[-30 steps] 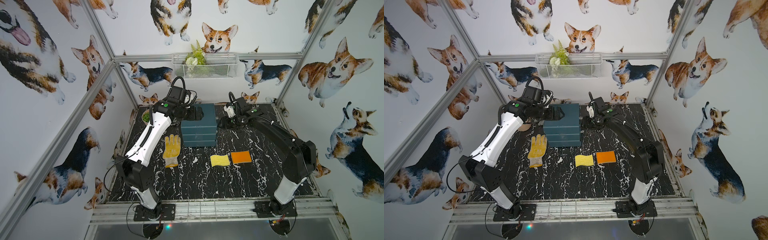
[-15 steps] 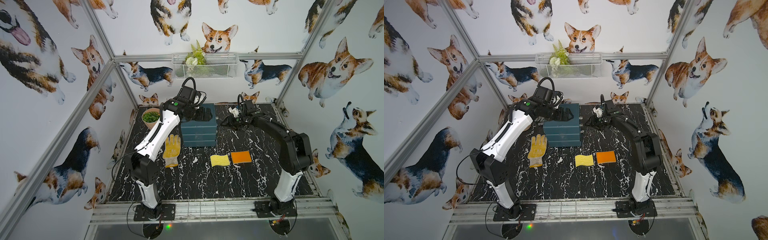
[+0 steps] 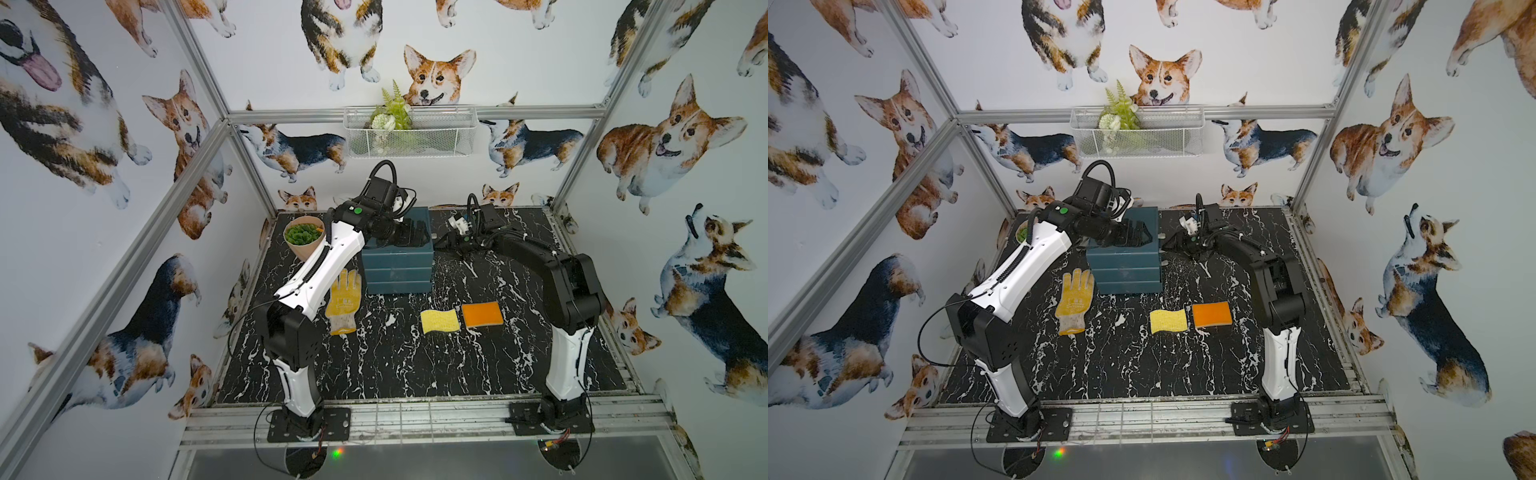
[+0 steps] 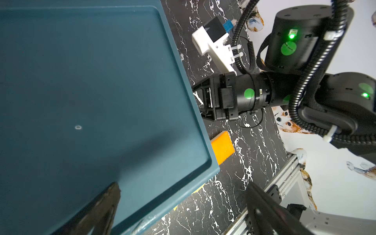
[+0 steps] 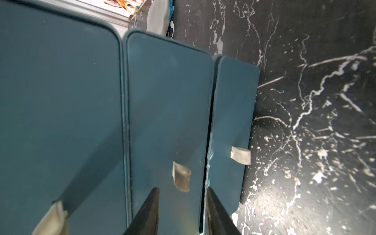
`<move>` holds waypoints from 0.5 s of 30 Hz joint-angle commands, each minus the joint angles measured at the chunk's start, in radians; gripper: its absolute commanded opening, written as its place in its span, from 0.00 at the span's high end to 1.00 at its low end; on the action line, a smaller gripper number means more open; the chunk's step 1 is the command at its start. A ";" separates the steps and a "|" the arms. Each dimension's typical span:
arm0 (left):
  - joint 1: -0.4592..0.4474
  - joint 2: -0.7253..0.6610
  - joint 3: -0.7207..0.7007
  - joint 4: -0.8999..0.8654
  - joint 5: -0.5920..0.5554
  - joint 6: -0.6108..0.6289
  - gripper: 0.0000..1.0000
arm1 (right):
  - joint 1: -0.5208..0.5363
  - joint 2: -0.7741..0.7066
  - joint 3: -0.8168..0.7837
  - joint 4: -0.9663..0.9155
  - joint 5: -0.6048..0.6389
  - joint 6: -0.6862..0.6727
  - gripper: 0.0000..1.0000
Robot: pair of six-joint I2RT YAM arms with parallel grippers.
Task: Take the sponge out of the drawer
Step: Open the drawer in the storage box.
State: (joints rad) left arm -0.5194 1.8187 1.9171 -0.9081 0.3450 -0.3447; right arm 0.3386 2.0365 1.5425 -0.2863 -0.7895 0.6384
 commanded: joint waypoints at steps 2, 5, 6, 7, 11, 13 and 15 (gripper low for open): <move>-0.001 -0.015 -0.017 0.014 0.007 0.003 0.02 | 0.005 0.026 0.016 0.076 -0.038 0.053 0.64; -0.001 -0.015 -0.022 0.015 0.016 0.000 0.02 | 0.015 0.031 0.022 0.068 -0.040 0.046 0.70; 0.000 -0.013 -0.021 0.017 0.020 -0.002 0.02 | 0.017 0.036 0.023 0.067 -0.040 0.046 0.72; -0.001 -0.013 -0.021 0.017 0.021 -0.002 0.02 | 0.020 0.038 0.024 0.067 -0.039 0.046 0.74; -0.001 -0.012 -0.026 0.017 0.020 -0.003 0.02 | 0.022 0.040 0.025 0.064 -0.043 0.042 0.89; 0.001 -0.009 -0.029 0.013 0.013 -0.004 0.02 | 0.022 0.027 0.019 0.055 -0.021 0.029 0.97; 0.001 -0.006 -0.029 0.004 0.001 -0.005 0.02 | 0.019 0.010 0.016 0.030 0.002 0.005 1.00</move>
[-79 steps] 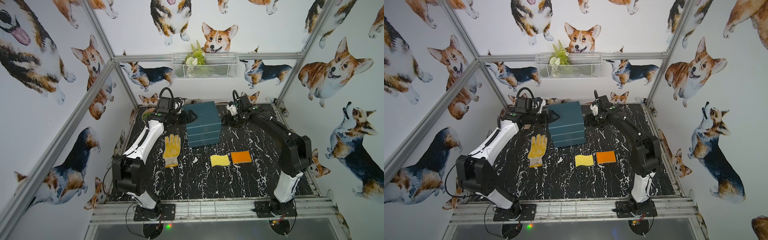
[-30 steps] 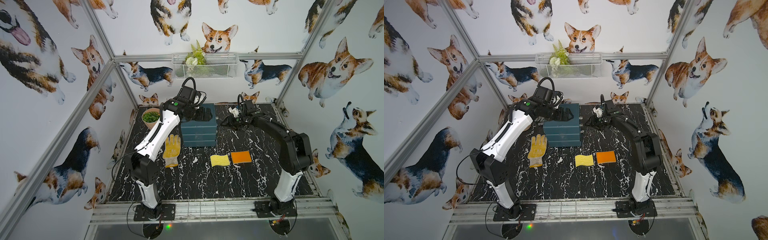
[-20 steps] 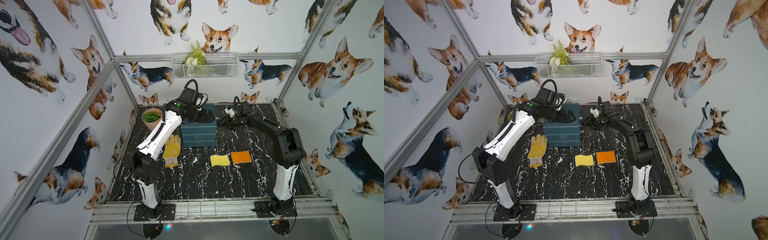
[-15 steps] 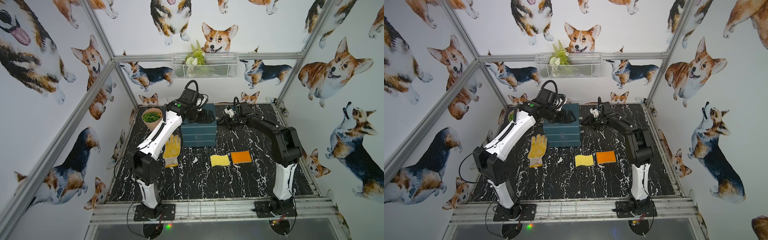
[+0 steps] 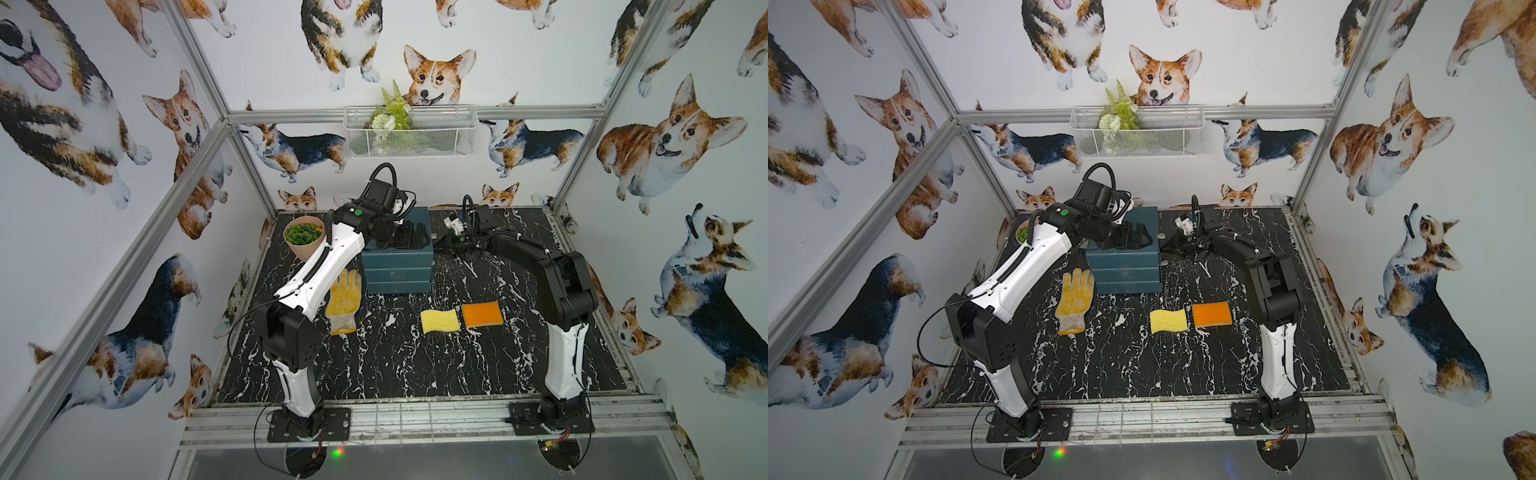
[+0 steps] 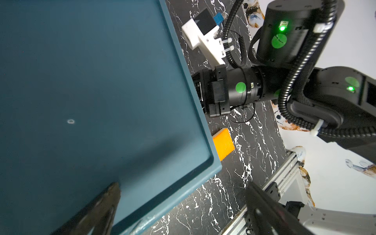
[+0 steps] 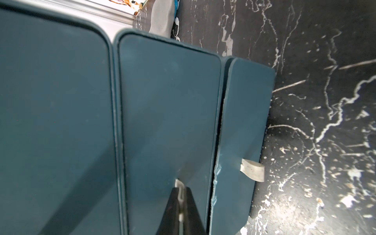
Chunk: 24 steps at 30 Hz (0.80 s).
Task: Take the sponge out of the drawer
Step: Open the drawer in the storage box.
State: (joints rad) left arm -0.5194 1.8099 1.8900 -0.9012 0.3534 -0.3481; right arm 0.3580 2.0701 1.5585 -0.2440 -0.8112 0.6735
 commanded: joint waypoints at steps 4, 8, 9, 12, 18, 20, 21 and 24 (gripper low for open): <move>0.004 0.006 -0.006 -0.009 -0.023 -0.003 0.02 | -0.019 -0.065 -0.021 -0.043 0.070 -0.055 1.00; 0.005 0.002 -0.014 -0.004 -0.027 -0.004 0.02 | -0.069 -0.120 -0.088 -0.041 0.095 -0.062 1.00; 0.005 -0.002 -0.018 -0.001 -0.027 -0.003 0.02 | -0.089 -0.133 -0.106 -0.041 0.093 -0.063 1.00; 0.006 -0.009 -0.029 0.012 -0.030 -0.004 0.02 | -0.148 -0.171 -0.166 -0.037 0.098 -0.066 1.00; 0.007 -0.015 -0.043 0.039 -0.023 -0.009 0.02 | -0.245 -0.233 -0.243 -0.068 0.120 -0.100 1.00; 0.007 -0.014 -0.045 0.048 -0.021 -0.011 0.02 | -0.269 -0.249 -0.257 -0.070 0.127 -0.102 1.00; 0.007 -0.014 -0.045 0.052 -0.018 -0.012 0.02 | -0.281 -0.255 -0.261 -0.072 0.130 -0.103 1.00; 0.007 -0.009 -0.042 0.060 -0.008 -0.015 0.02 | -0.301 -0.253 -0.247 -0.101 0.132 -0.123 1.00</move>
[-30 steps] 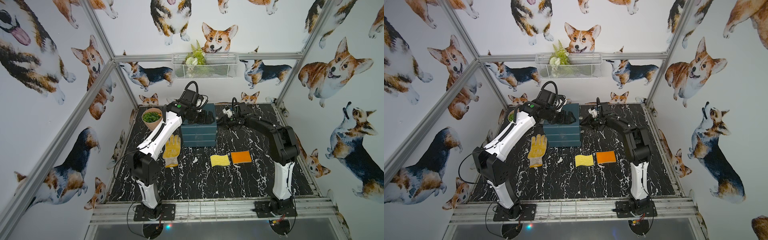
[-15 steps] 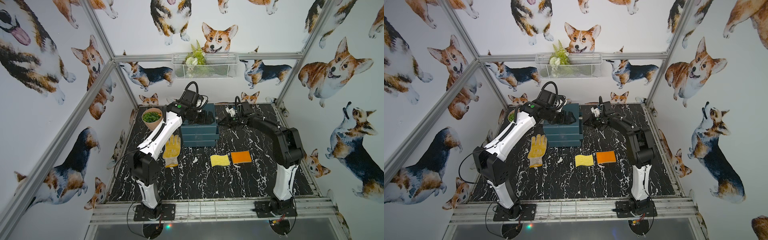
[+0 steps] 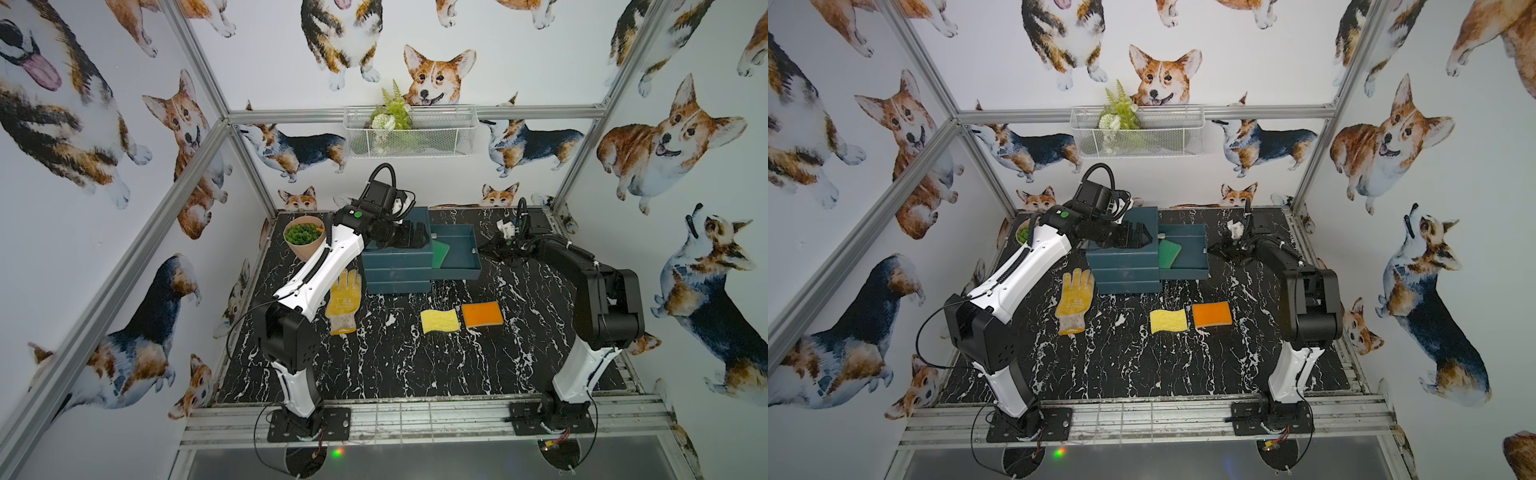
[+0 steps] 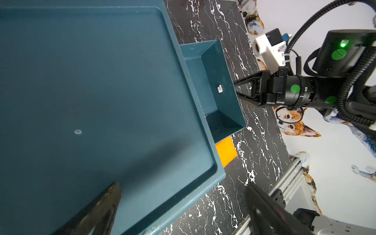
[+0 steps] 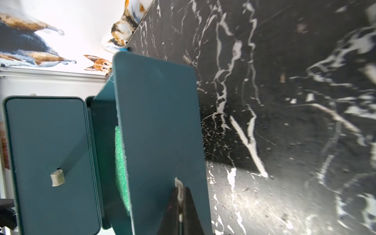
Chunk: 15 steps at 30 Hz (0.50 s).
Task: Take the sponge out of the drawer
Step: Open the drawer in the storage box.
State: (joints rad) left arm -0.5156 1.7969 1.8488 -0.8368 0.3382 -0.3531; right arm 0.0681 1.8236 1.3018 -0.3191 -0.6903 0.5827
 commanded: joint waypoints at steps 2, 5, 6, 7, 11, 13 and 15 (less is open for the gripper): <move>0.003 0.005 0.001 -0.001 0.007 -0.009 0.02 | -0.016 -0.003 0.024 -0.059 0.028 -0.052 1.00; 0.003 0.004 -0.002 0.002 0.010 -0.009 0.02 | -0.025 -0.006 0.024 -0.074 0.038 -0.054 1.00; 0.003 0.002 -0.002 0.002 0.010 -0.007 0.02 | -0.027 -0.009 0.024 -0.071 0.040 -0.051 1.00; 0.003 0.000 -0.002 0.002 0.010 -0.006 0.02 | -0.028 -0.012 0.028 -0.072 0.044 -0.048 0.98; 0.003 -0.006 -0.003 0.004 0.012 0.000 0.02 | -0.029 -0.035 0.071 -0.120 0.102 -0.043 0.78; 0.003 -0.013 0.001 0.004 0.009 0.003 0.02 | -0.029 -0.058 0.099 -0.150 0.143 -0.043 0.64; 0.003 -0.018 0.005 0.002 0.005 0.011 0.02 | -0.029 -0.091 0.130 -0.186 0.196 -0.044 0.61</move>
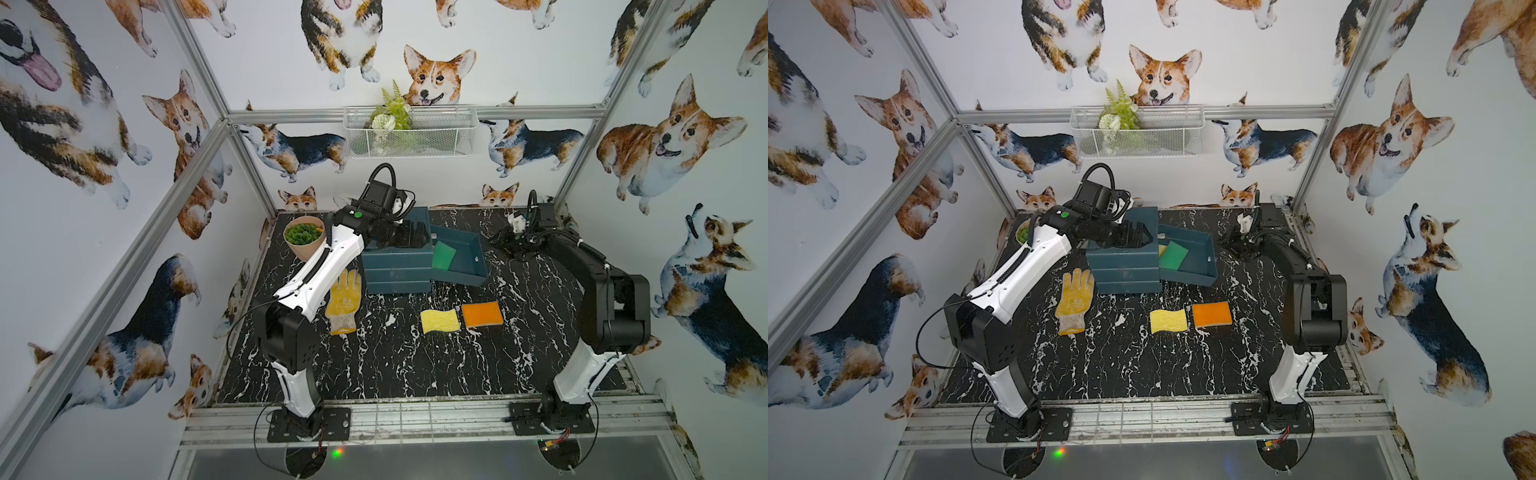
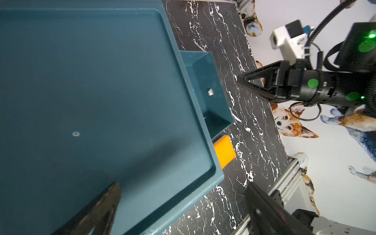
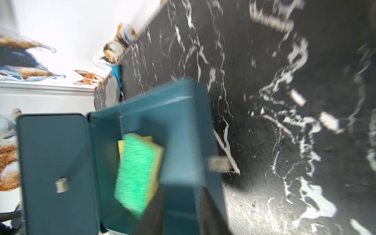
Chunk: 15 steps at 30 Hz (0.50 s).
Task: Take the sponge out of the drawer
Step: Open the drawer in the storage box, then pick up the sponge from the drawer.
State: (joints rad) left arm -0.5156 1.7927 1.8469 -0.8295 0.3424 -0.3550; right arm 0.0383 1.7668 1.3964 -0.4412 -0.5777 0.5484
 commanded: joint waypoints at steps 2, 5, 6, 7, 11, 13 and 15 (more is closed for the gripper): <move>0.004 -0.018 0.014 -0.010 -0.005 0.021 0.02 | 0.000 -0.060 0.077 -0.120 0.157 0.002 0.59; 0.006 -0.026 0.022 -0.011 -0.005 0.030 0.02 | 0.021 -0.098 0.114 -0.177 0.220 0.038 0.58; 0.008 -0.028 0.025 -0.011 -0.005 0.034 0.01 | 0.042 -0.107 0.118 -0.191 0.239 0.051 0.58; 0.010 -0.029 0.029 -0.012 -0.003 0.037 0.01 | 0.063 -0.111 0.117 -0.194 0.254 0.056 0.57; 0.015 -0.023 0.047 -0.017 0.012 0.051 0.01 | 0.147 -0.074 0.095 -0.198 0.277 0.080 0.54; 0.018 -0.018 0.055 -0.025 0.020 0.060 0.01 | 0.170 -0.048 0.076 -0.191 0.278 0.105 0.54; 0.019 -0.015 0.060 -0.034 0.026 0.069 0.01 | 0.199 -0.023 0.070 -0.193 0.305 0.105 0.54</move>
State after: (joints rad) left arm -0.5014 1.7744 1.8961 -0.8391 0.3481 -0.3153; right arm 0.2096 1.7218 1.4731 -0.6041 -0.3210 0.6128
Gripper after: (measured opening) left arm 0.986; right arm 0.462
